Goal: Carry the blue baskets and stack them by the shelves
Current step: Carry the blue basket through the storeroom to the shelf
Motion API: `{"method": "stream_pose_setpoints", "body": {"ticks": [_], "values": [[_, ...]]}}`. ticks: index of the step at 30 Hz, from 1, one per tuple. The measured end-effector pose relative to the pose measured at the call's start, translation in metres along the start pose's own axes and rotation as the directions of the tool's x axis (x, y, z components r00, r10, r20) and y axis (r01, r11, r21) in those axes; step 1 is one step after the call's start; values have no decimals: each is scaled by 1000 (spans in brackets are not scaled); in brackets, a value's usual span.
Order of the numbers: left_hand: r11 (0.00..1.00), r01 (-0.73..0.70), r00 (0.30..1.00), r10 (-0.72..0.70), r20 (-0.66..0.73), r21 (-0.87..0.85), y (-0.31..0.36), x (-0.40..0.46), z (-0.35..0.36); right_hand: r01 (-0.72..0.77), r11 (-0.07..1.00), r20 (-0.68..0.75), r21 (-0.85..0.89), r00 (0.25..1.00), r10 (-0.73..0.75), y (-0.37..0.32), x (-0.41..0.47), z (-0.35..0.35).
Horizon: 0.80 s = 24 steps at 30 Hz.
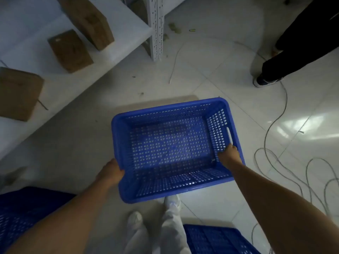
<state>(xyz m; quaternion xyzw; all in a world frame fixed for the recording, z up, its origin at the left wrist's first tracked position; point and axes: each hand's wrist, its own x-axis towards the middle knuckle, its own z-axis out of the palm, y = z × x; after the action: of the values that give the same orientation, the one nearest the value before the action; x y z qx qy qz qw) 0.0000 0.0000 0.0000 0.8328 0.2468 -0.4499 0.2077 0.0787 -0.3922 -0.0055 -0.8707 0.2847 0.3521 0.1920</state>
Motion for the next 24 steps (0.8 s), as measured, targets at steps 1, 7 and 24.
{"method": "stream_pose_setpoints", "body": {"ticks": [1,7,24], "values": [[999,36,999,-36,-18,-22,-1,14,7,-5,1000,-32,-5,999,4,4,14,3],[985,168,972,-171,-163,-32,-13,99,54,-105,994,-251,-35,963,93,29,117,24],[678,-8,785,-452,-424,-735,-55,201,83,-82,966,-399,247,899,179,79,204,47]]}}
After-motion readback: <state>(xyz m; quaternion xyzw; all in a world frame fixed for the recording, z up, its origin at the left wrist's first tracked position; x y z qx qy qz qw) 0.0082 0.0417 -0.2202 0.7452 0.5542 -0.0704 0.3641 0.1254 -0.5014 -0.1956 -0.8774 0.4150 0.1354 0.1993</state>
